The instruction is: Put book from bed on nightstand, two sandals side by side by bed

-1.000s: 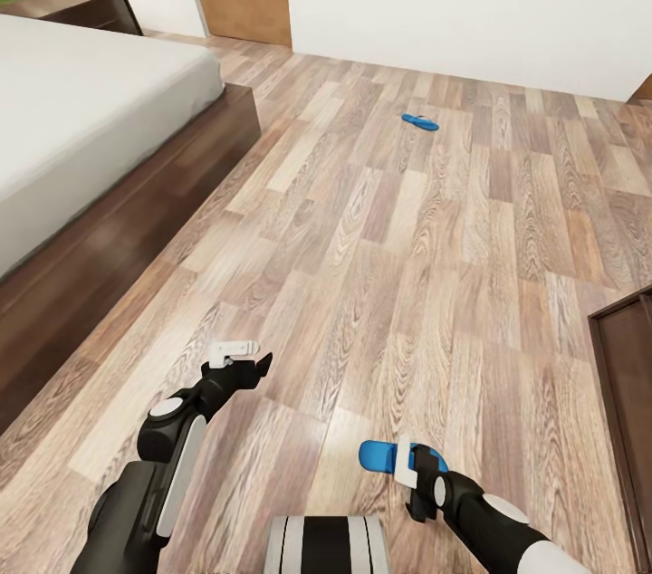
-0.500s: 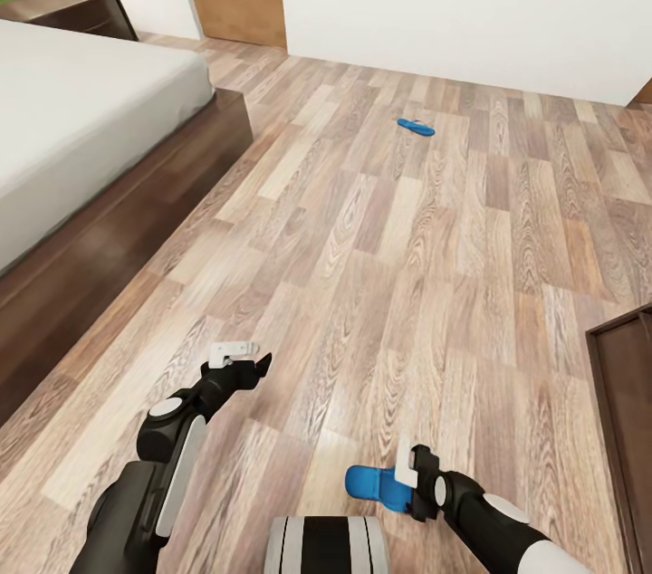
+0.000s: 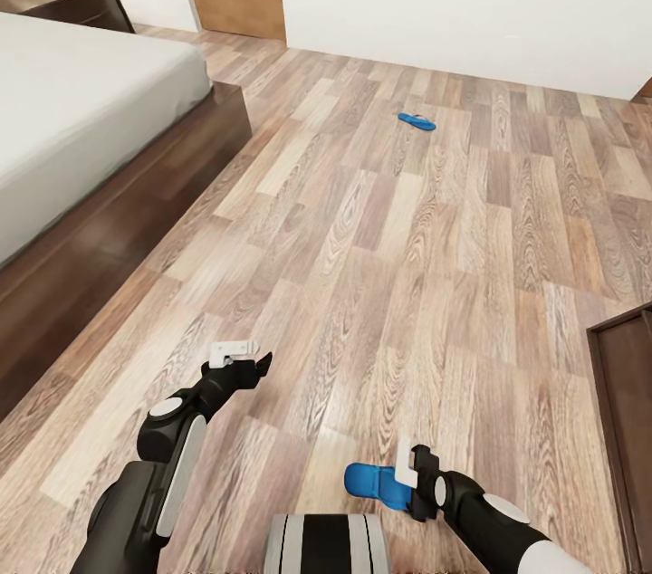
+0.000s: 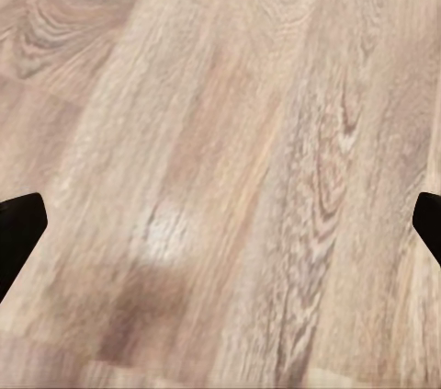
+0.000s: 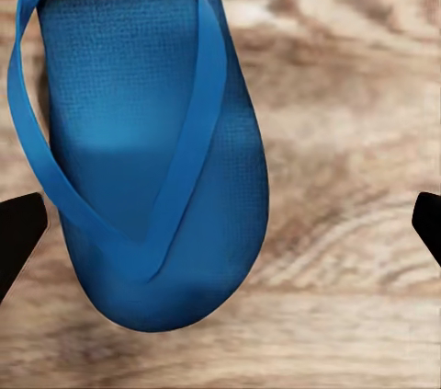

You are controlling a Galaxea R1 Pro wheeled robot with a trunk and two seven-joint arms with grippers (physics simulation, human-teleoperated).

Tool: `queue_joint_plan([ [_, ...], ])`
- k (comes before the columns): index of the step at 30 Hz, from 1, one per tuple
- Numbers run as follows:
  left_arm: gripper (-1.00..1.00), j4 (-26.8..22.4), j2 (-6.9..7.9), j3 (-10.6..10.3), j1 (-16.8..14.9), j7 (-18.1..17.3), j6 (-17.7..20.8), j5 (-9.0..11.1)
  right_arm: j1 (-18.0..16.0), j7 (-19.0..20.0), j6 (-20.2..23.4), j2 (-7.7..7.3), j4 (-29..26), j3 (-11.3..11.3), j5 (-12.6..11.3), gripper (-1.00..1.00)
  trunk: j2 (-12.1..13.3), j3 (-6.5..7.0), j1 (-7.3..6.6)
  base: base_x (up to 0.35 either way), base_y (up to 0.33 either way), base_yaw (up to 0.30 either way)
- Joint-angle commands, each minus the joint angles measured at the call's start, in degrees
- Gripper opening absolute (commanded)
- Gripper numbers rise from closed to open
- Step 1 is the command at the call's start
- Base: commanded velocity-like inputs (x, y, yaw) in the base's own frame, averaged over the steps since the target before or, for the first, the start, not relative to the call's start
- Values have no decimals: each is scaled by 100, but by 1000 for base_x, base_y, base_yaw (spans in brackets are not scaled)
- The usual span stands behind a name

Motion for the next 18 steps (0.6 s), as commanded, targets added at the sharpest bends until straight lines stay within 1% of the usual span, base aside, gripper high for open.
queue_joint_plan([
  [1,100,-6,-3,6,-2,3,36,47,-3,26,30,-6,-16,24,52,100,-3,-27,1,0,0,0],
  [12,100,-6,-5,7,-2,3,38,49,-2,26,26,-6,-15,24,52,100,-18,-270,30,0,0,0],
  [18,100,-6,-6,1,-2,3,38,49,-1,26,17,-6,-14,24,52,100,-18,-270,30,0,0,0],
])
